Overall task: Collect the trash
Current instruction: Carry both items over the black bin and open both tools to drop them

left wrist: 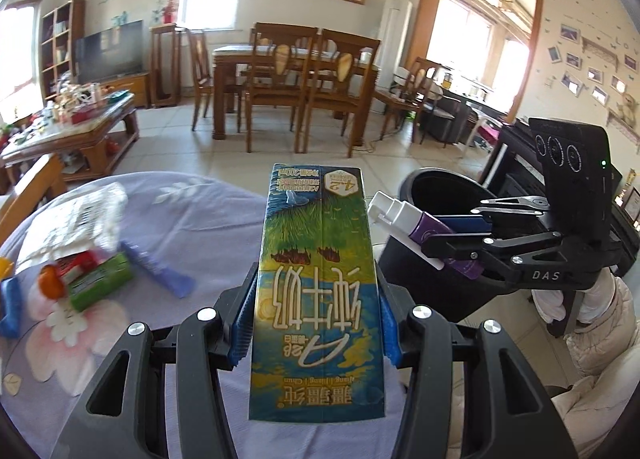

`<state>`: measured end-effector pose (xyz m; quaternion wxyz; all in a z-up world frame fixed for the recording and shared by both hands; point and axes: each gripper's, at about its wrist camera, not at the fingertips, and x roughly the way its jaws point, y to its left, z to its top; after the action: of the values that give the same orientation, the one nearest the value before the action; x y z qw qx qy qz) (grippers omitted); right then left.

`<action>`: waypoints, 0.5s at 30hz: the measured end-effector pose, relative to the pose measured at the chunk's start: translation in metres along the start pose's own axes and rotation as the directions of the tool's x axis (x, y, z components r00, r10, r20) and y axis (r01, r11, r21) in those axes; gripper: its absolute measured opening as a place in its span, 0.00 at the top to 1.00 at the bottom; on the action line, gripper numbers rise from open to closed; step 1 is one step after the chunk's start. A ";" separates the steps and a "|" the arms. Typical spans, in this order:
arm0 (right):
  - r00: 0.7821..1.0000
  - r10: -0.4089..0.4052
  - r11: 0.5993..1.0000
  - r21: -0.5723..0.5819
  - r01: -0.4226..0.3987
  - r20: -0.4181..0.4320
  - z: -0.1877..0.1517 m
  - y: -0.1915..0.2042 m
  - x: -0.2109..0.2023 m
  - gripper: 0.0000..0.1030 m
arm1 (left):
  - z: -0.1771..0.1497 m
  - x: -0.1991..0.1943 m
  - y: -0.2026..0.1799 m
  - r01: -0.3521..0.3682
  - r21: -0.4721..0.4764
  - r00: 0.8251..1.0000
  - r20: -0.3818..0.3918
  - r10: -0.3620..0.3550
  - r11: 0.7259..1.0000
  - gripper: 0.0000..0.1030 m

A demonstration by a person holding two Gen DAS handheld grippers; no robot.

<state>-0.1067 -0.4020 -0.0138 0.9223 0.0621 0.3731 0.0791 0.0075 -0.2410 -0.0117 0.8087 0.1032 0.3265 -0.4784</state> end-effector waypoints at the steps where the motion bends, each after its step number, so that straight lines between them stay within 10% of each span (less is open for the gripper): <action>1: 1.000 -0.015 1.000 0.016 0.015 0.002 -0.007 -0.009 -0.007 0.75 | 0.002 0.006 -0.007 0.013 0.010 1.000 -0.004 -0.013 1.000 0.51; 15: 0.983 -0.182 0.958 0.221 0.185 -0.037 -0.104 -0.126 -0.075 0.75 | 0.020 0.098 -0.101 0.206 0.104 0.975 -0.109 -0.195 0.973 0.51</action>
<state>-0.2202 -0.5340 -0.0593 0.9097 0.1298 0.3914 -0.0487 -0.0367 -0.3725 -0.0427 0.7319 0.1396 0.3465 -0.5699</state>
